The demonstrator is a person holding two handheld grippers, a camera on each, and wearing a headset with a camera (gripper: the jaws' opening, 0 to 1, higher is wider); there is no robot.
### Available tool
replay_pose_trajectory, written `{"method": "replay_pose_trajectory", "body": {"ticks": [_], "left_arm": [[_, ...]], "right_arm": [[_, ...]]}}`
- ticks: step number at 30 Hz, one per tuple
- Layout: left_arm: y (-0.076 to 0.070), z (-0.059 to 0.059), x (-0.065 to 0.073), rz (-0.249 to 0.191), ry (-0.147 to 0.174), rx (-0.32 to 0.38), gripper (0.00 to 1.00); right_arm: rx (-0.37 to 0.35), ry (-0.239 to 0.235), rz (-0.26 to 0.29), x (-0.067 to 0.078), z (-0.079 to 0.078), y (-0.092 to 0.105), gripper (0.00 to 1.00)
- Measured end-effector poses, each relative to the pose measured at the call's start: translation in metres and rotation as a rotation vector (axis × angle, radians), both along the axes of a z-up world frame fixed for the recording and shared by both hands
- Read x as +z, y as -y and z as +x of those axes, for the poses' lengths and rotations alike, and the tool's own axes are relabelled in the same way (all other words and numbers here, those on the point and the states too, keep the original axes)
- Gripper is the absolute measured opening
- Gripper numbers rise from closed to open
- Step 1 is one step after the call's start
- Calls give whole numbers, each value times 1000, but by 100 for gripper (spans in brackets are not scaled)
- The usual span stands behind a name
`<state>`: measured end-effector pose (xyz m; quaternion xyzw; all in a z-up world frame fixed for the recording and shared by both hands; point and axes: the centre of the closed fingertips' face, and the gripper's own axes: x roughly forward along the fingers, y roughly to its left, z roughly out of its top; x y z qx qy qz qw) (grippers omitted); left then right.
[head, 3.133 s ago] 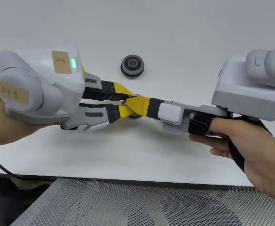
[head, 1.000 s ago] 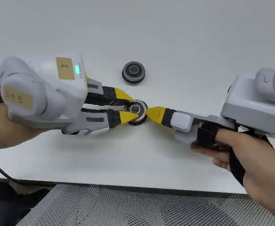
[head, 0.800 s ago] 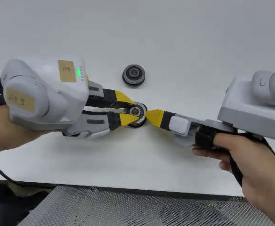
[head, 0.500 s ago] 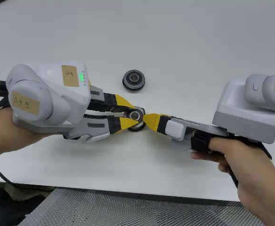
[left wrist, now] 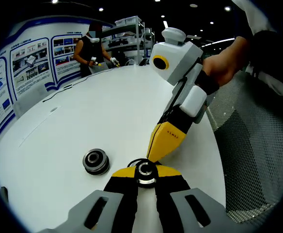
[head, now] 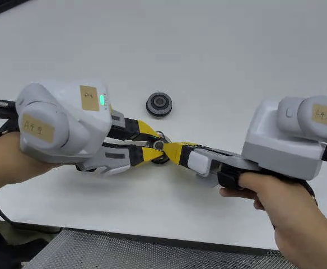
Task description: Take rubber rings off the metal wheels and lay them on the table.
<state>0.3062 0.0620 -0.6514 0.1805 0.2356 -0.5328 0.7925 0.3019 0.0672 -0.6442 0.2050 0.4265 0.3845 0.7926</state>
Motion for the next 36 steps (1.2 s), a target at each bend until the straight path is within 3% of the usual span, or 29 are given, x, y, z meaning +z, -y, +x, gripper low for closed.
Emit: {"method": "replay_pose_trajectory", "body": {"ticks": [2, 4, 9, 12, 15, 21, 23, 24, 26, 29, 36], "left_arm": [[0, 0, 0, 4, 0, -3, 13], [0, 0, 0, 6, -2, -3, 13], [0, -1, 0, 8, 1, -2, 13], [0, -1, 0, 13, 5, -4, 13], [0, -1, -1, 28, 19, -9, 13], [-4, -1, -1, 38, 22, -1, 13], [-4, -2, 3, 38, 33, -7, 12], [-4, -1, 6, 28, 37, 0, 4], [-6, 2, 15, -2, 42, 34, 2], [-16, 3, 14, 54, 55, 33, 1], [-30, 2, 25, 45, 66, 81, 1]], "right_arm": [[24, 39, -42, -3, 1, 2, 0], [5, 2, -11, -2, 0, 1, 0], [2, 8, -13, -1, -1, 3, 0], [-3, -2, -5, 0, -1, 3, 1], [-28, -46, 25, 1, -1, 2, 1], [-28, -48, 25, 2, -2, 3, 2], [-29, -56, 31, 2, -3, 3, 2], [-30, -58, 34, 2, -3, 2, 2], [-33, -61, 39, 3, -3, 2, 2], [-29, -59, 42, 4, -4, 1, 2], [-33, -61, 58, 7, -3, 0, 2]]}}
